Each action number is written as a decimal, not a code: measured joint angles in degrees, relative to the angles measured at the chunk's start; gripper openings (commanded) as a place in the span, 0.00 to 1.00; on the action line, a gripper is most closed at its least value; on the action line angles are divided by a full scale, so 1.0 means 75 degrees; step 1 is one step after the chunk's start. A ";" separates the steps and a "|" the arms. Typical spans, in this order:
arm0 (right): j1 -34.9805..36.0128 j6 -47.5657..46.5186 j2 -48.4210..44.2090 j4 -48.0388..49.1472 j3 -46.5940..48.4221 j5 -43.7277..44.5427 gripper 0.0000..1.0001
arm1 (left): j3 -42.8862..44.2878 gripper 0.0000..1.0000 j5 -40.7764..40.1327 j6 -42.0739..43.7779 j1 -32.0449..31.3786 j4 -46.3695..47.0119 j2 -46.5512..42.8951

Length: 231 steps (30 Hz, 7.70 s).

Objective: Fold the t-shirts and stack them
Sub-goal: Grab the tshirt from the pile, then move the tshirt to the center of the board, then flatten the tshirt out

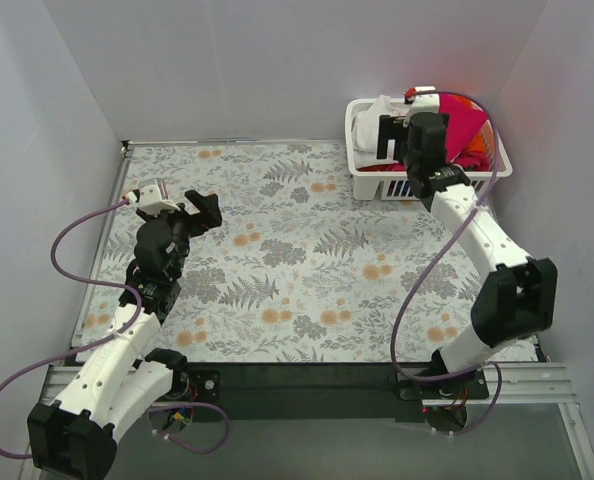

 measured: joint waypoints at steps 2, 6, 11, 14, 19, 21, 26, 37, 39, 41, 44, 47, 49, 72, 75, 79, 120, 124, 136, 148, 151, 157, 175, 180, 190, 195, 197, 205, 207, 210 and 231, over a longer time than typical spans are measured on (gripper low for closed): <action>-0.0003 -0.0041 0.0723 -0.0341 0.0545 0.0076 0.87 | -0.0003 0.83 -0.0003 0.0003 0.0000 -0.0003 0.0015; -0.0032 -0.0055 0.1868 -0.0822 0.1434 0.0201 0.86 | 0.0000 0.83 -0.0012 0.0006 0.0000 -0.0032 0.0047; -0.0175 -0.0082 0.2786 -0.1317 0.2361 0.0239 0.85 | 0.0000 0.83 -0.0017 0.0012 0.0000 -0.0096 0.0052; -0.0300 -0.0082 0.3174 -0.1553 0.2903 0.0256 0.81 | 0.0000 0.83 -0.0020 0.0035 0.0000 -0.0102 0.0070; -0.0466 -0.0061 0.3506 -0.1699 0.3179 0.0137 0.66 | 0.0000 0.83 -0.0070 0.0064 0.0000 -0.0105 0.0111; -0.0516 -0.0032 0.3652 -0.1801 0.3232 0.0041 0.62 | 0.0000 0.83 -0.0096 0.0070 0.0000 -0.0105 0.0111; -0.0542 -0.0055 0.3969 -0.2247 0.3570 -0.0326 0.30 | 0.0000 0.83 -0.0140 0.0093 0.0000 -0.0105 0.0108; -0.0370 -0.0087 0.3742 -0.2594 0.4060 -0.0868 0.01 | 0.0000 0.83 -0.0192 0.0090 0.0000 -0.0105 -0.0055; -0.0108 -0.0245 0.3276 -0.2541 0.3920 -0.0813 0.01 | 0.0000 0.83 -0.0195 0.0090 0.0000 -0.0105 -0.0055; 0.0344 -0.0458 0.2454 -0.2480 0.3596 -0.0752 0.01 | 0.0000 0.83 -0.0195 0.0090 0.0000 -0.0102 -0.0055; 0.1207 -0.0667 0.1480 -0.2314 0.3427 -0.0766 0.01 | 0.0000 0.84 -0.0195 0.0090 0.0000 -0.0105 -0.0052; 0.2139 -0.0822 0.0487 -0.1967 0.3302 -0.0857 0.01 | 0.0000 0.84 -0.0195 0.0087 0.0000 -0.0105 -0.0052; 0.2579 -0.0866 -0.0149 -0.1789 0.3025 -0.0889 0.01 | 0.0000 0.84 -0.0195 0.0090 0.0000 -0.0102 -0.0052; 0.4095 0.1443 -0.2748 -0.2025 -0.4109 -0.0746 0.88 | 0.0000 0.76 0.0041 -0.0204 -0.0195 -0.0175 0.0682; 0.4100 0.1716 -0.2769 -0.2031 -0.4552 -0.0382 0.88 | 0.0000 0.75 0.0035 -0.0312 -0.0833 -0.0169 0.0944; 0.4074 0.1958 -0.2538 -0.2014 -0.4721 0.0058 0.84 | 0.0029 0.75 -0.0216 -0.0373 -0.2381 -0.0163 0.1489; 0.0851 0.1915 -0.3142 -0.0641 -0.6193 -0.1929 0.75 | 0.2649 0.21 -0.0912 -0.0012 -0.5811 -0.0117 0.7708; 0.0857 0.1792 -0.3054 -0.0475 -0.6193 -0.2457 0.74 | 0.2649 0.00 -0.1250 0.0047 -0.5811 -0.0172 0.7688; 0.1760 0.1807 -0.1451 -0.0067 -0.5849 -0.3010 0.70 | 0.1958 0.00 -0.1539 -0.0003 -0.5814 -0.0224 0.6196; 0.1853 0.1906 -0.0236 0.0431 -0.5316 -0.3112 0.01 | 0.1416 0.00 -0.1894 -0.0029 -0.5770 -0.0481 0.5359; 0.1853 0.1880 -0.0254 0.0262 -0.5144 -0.2935 0.01 | 0.1233 0.00 -0.2081 -0.0017 -0.5639 -0.0542 0.4744; 0.1856 0.1641 -0.1262 -0.0737 -0.4284 -0.2069 0.01 | 0.1163 0.00 -0.2460 0.0152 -0.4817 -0.0527 0.3238; 0.1845 0.1373 -0.4176 -0.2492 -0.3614 0.0548 0.01 | 0.1189 0.24 -0.3515 0.0659 -0.1923 -0.0848 0.1810; 0.1839 0.1408 -0.3573 -0.2588 -0.3847 0.0726 0.01 | 0.1172 0.75 -0.3523 0.0379 -0.0685 -0.1352 0.2267; 0.1833 0.1480 -0.3209 -0.2544 -0.4339 0.0659 0.01 | 0.0667 0.78 -0.1338 -0.0449 -0.0711 -0.1067 0.2643; 0.1833 0.1518 -0.3028 -0.2326 -0.4444 0.0542 0.01 | 0.0635 0.77 -0.0396 -0.0641 -0.0737 -0.0600 0.3625; 0.1833 0.1533 -0.3010 -0.2250 -0.4529 0.0510 0.01 | 0.0659 0.77 -0.0347 -0.0629 -0.0749 -0.0568 0.3987; 0.1833 0.1556 -0.2973 -0.2145 -0.4817 0.0391 0.01 | 0.1005 0.78 -0.0388 -0.0574 -0.0749 -0.0781 0.4715; 0.1833 0.1556 -0.2938 -0.2127 -0.4820 0.0370 0.01 | 0.1008 0.78 -0.0402 -0.0574 -0.0749 -0.0866 0.4721; 0.1833 0.1556 -0.2938 -0.2060 -0.4826 0.0364 0.01 | 0.1008 0.76 -0.0414 -0.0577 -0.0743 -0.0997 0.4739; 0.1781 0.1457 -0.3340 -0.2037 -0.4744 0.0373 0.01 | 0.0621 0.00 0.0822 -0.0638 -0.0044 -0.1139 0.5053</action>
